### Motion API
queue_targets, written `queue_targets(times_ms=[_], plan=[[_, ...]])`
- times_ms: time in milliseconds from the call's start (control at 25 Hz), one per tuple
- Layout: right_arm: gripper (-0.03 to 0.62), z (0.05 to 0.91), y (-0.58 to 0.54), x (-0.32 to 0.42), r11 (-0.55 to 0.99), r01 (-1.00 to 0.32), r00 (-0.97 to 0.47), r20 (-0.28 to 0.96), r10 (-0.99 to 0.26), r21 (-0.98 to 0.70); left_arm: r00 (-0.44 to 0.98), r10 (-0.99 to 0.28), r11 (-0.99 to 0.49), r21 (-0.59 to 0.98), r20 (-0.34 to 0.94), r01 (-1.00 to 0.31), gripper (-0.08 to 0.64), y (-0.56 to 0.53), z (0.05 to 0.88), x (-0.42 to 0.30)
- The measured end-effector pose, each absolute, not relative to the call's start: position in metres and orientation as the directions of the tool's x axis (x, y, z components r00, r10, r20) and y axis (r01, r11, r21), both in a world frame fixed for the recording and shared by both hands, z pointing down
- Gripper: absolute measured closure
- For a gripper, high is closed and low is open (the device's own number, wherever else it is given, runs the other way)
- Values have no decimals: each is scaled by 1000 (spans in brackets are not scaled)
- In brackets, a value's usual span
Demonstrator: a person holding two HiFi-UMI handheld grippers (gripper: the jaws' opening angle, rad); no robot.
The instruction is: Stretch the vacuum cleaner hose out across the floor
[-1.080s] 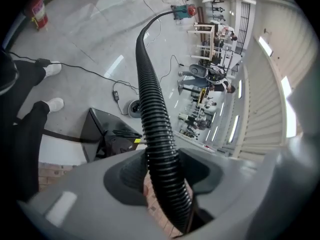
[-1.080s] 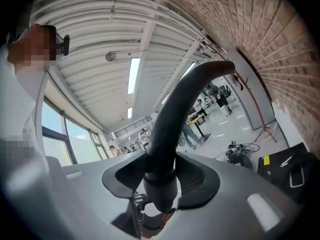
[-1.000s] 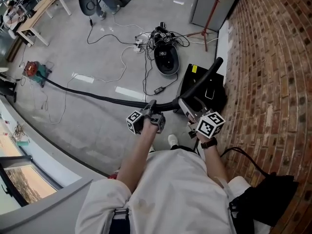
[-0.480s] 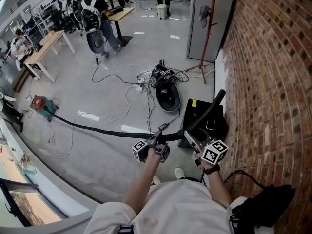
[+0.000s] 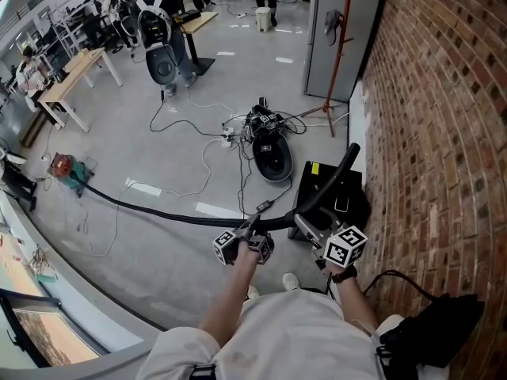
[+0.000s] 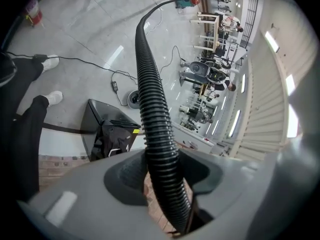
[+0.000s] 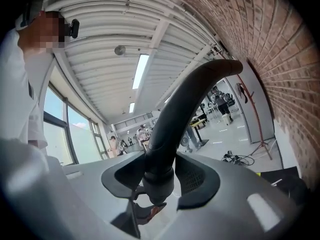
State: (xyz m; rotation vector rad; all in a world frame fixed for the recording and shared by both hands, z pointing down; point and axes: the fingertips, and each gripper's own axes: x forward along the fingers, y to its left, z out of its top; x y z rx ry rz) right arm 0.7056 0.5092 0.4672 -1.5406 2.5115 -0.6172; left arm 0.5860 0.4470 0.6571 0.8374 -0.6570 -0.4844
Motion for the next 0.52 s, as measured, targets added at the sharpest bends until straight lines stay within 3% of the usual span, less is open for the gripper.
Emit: queue_targets(times_ms=[520], plan=[[396, 470, 505, 705, 370, -850, -450, 151, -880, -374, 722, -596, 614, 779, 352, 127, 370, 451, 669, 588]])
